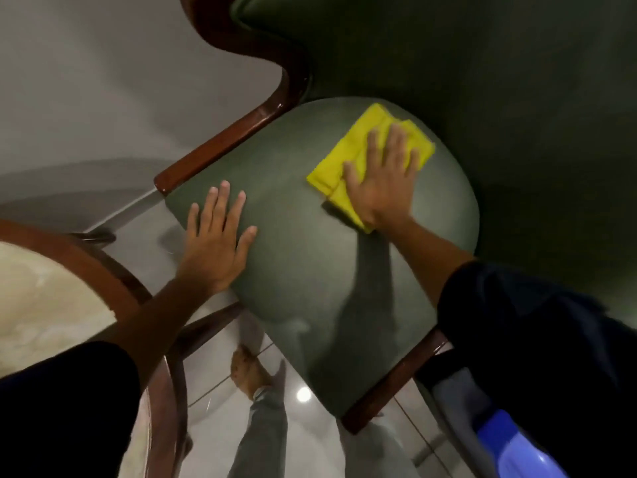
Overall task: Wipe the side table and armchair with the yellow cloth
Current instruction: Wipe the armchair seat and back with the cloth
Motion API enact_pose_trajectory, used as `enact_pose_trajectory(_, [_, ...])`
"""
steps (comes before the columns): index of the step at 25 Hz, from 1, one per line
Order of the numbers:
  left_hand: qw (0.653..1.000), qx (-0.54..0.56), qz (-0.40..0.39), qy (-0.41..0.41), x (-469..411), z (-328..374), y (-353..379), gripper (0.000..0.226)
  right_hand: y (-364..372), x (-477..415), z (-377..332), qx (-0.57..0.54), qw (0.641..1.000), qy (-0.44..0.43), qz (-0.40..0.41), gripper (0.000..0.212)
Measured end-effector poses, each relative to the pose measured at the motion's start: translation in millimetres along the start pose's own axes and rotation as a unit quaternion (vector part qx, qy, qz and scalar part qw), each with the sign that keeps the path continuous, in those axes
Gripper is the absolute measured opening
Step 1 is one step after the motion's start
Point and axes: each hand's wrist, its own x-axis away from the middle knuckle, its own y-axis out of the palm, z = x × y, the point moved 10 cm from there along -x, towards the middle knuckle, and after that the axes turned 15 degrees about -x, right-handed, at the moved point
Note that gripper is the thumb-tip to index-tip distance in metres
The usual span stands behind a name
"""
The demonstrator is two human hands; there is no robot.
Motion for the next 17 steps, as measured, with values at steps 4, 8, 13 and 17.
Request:
enact_pose_trajectory(4, [0.999,0.007,-0.032,0.009,-42,48,24,0.066,-13,45,152,-0.032,0.967,0.24,0.08,0.068])
enact_pose_trajectory(8, [0.997,-0.019,-0.059,0.037,-32,91,49,0.066,29,214,139,-0.009,0.946,0.316,0.076,0.067])
enact_pose_trajectory(13, [0.99,0.111,-0.068,0.049,-27,80,36,0.063,82,172,-21,-0.015,0.974,-0.19,-0.126,0.063])
enact_pose_trajectory(17, [0.986,0.128,-0.082,0.069,-22,55,42,0.064,79,26,9,0.032,0.991,-0.075,-0.104,0.06])
